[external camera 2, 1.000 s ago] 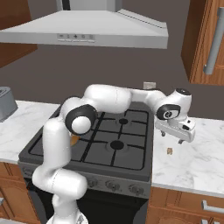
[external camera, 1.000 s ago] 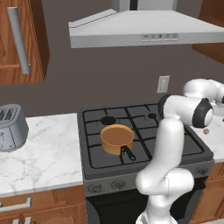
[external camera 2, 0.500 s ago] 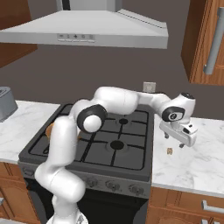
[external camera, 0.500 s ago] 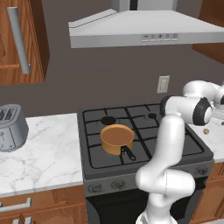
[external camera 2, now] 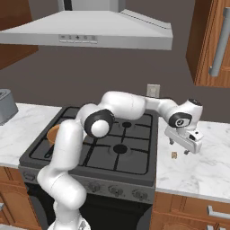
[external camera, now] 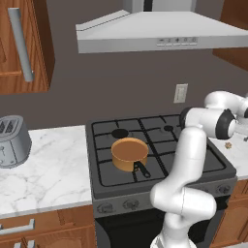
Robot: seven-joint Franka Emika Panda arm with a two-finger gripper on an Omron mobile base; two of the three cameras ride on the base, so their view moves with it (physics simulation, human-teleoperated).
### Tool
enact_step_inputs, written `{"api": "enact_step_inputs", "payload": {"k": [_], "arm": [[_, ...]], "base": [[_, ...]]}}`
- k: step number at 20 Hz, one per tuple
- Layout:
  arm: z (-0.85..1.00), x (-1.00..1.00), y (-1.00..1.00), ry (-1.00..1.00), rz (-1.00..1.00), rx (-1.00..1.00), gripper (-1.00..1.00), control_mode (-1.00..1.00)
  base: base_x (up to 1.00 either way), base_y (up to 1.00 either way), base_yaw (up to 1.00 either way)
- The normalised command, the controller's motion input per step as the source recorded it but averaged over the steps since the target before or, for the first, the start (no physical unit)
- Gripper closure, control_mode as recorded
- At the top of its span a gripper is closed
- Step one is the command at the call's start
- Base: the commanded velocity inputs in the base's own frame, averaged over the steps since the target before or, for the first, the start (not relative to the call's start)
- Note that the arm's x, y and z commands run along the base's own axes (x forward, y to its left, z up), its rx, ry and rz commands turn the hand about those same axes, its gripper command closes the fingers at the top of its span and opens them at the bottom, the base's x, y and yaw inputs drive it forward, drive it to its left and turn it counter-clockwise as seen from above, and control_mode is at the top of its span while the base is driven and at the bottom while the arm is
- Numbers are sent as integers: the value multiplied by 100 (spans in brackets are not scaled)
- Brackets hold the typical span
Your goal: Pick up the sugar cube(s) and place them in the saucepan with hot chocolate.
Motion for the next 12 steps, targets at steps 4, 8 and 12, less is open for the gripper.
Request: {"api": "enact_step_inputs", "payload": {"k": [4,8,12], "arm": [[-19,11,0,0,0,0,-100,-100],[-24,25,0,0,0,0,-100,-100],[-24,32,0,0,0,0,-100,-100]], "base": [[0,0,0],[0,0,0],[0,0,0]]}}
